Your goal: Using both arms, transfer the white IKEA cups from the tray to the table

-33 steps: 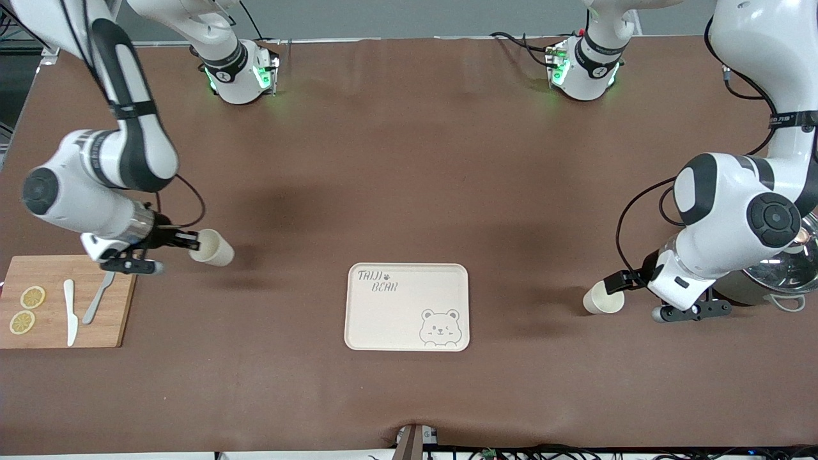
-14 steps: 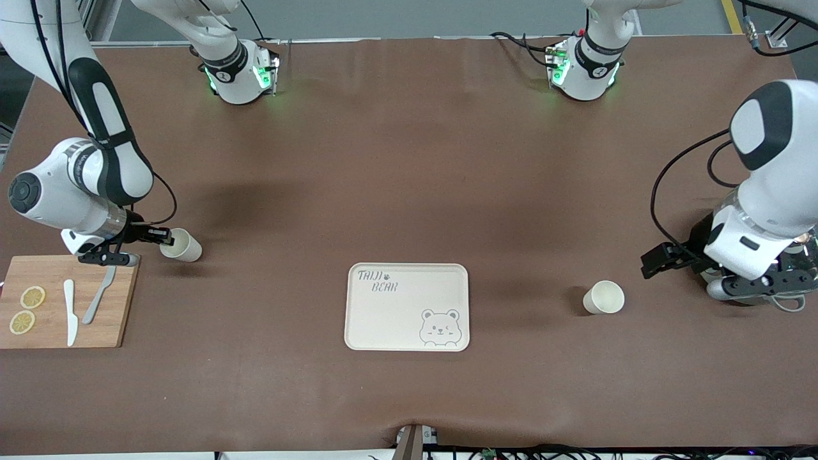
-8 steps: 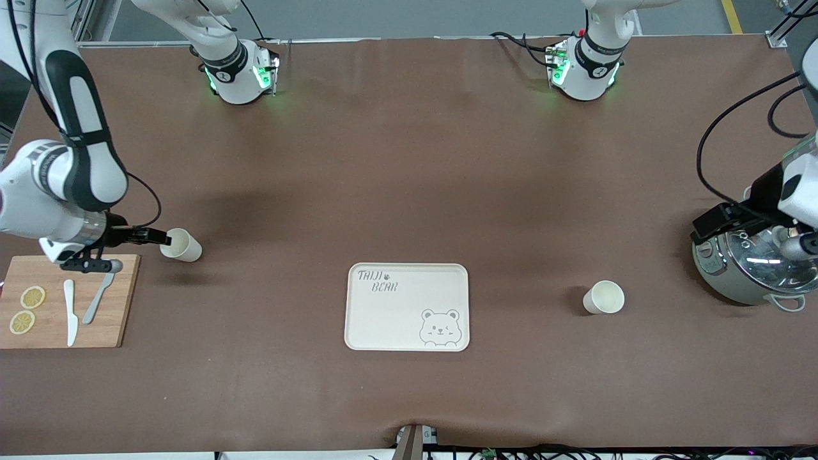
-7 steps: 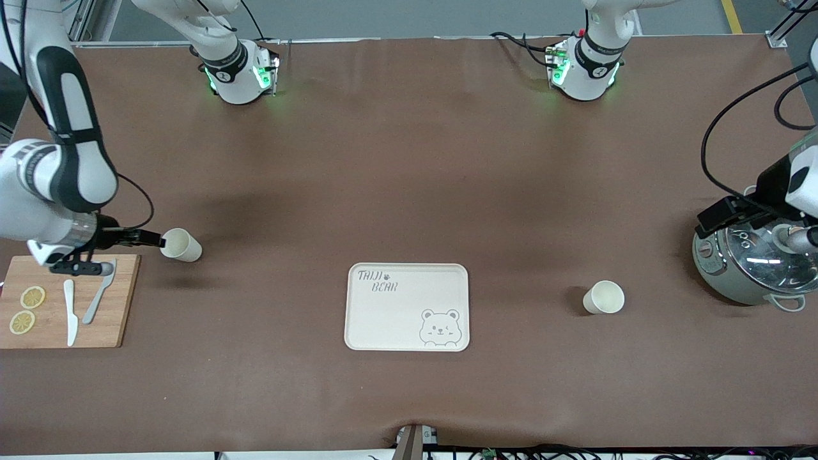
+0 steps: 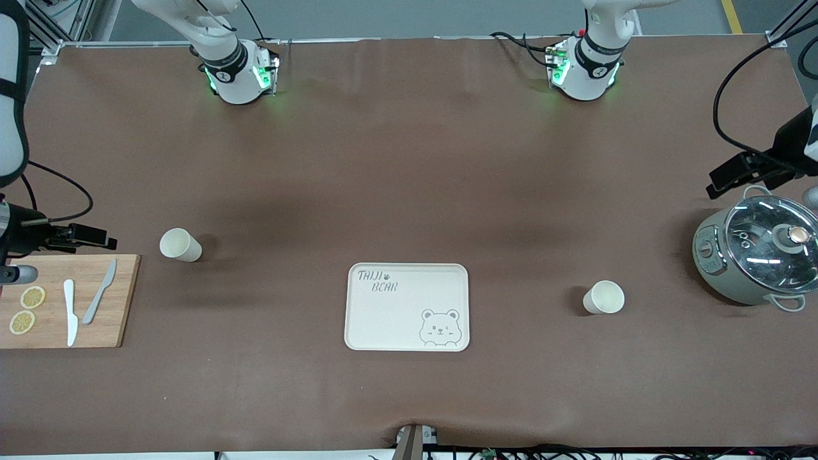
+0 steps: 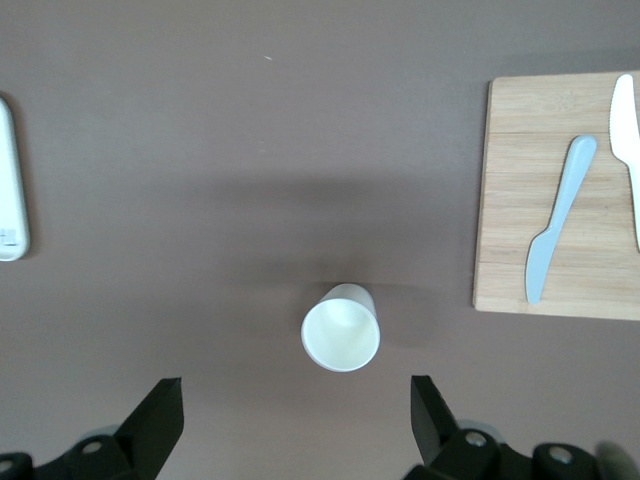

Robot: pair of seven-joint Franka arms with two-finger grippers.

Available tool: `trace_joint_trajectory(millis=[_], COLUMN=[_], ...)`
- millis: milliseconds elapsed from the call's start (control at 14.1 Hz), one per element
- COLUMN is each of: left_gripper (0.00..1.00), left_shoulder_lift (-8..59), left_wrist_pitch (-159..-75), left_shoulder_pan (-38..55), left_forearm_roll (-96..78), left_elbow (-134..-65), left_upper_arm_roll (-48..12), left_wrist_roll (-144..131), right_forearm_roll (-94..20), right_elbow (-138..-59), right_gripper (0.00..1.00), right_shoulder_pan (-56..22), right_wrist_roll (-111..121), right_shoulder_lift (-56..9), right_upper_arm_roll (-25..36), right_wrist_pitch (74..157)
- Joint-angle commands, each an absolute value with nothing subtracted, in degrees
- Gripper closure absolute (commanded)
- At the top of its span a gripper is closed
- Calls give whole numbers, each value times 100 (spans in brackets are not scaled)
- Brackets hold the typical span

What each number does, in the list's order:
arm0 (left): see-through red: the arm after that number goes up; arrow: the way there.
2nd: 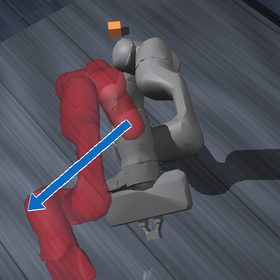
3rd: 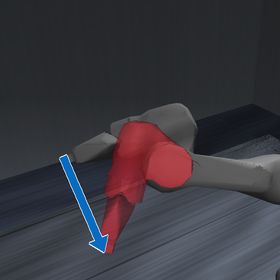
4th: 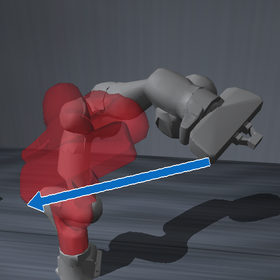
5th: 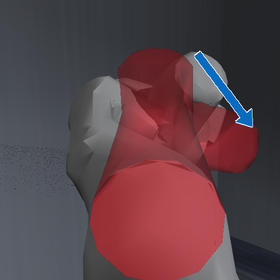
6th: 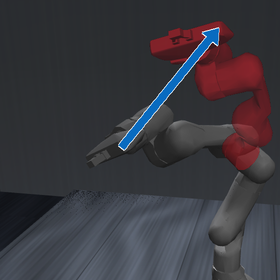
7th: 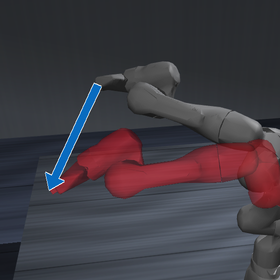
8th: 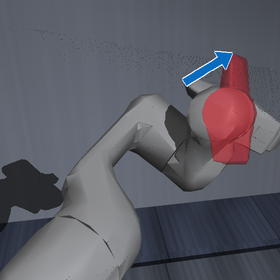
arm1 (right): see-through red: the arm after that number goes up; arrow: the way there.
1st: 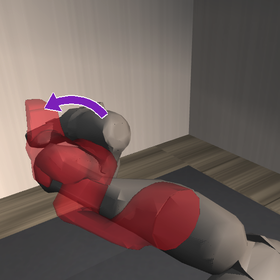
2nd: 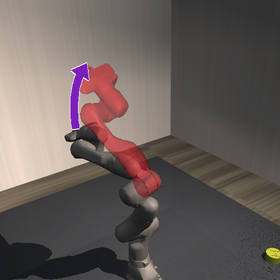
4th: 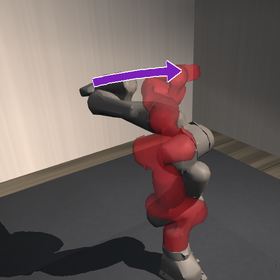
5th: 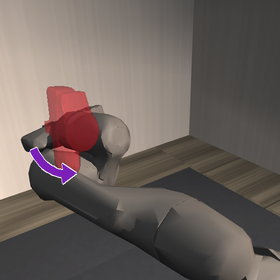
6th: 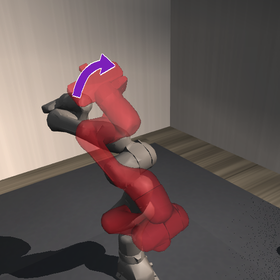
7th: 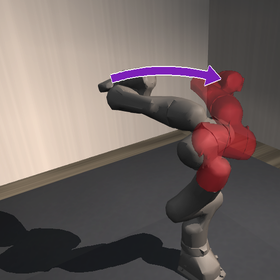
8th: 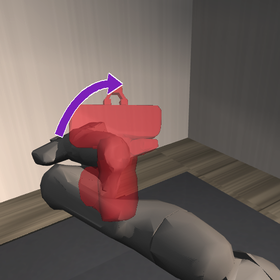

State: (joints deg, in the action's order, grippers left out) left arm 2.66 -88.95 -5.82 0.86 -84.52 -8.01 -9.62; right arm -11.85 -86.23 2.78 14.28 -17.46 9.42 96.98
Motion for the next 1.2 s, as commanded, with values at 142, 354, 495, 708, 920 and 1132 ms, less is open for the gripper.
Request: trace_joint_trajectory(millis=[142,354,495,708,920,1132], left_gripper=[0,0,0,0,0,0], left_shoulder_lift=[-184,-386,-378,-369,-413,-422], left_wrist_pitch=[-8534,-8534,-8534,-8552,-8534,-8517], left_shoulder_pan=[-107,61,35,53,44,44], left_forearm_roll=[132,132,132,79,70,70], left_elbow=[-8718,-8920,-8939,-8912,-8903,-8895], left_upper_arm_roll=[-396,-387,-422,-448,-448,-448], left_wrist_roll=[-677,-712,-712,-703,-659,-650], right_forearm_roll=[-942,-335,-273,-142,122,114], right_elbow=[-8605,-8622,-8761,-8974,-8982,-8982], right_gripper=[0,0,0,0,0,0], right_shoulder_pan=[255,-34,-62,-123,-289,-290], right_wrist_roll=[573,554,606,650,651,615], right_shoulder_lift=[-1135,-617,-265,44,53,96], right_upper_arm_roll=[932,896,888,879,879,879], right_wrist_pitch=[9221,8975,8842,8816,8798,8640])
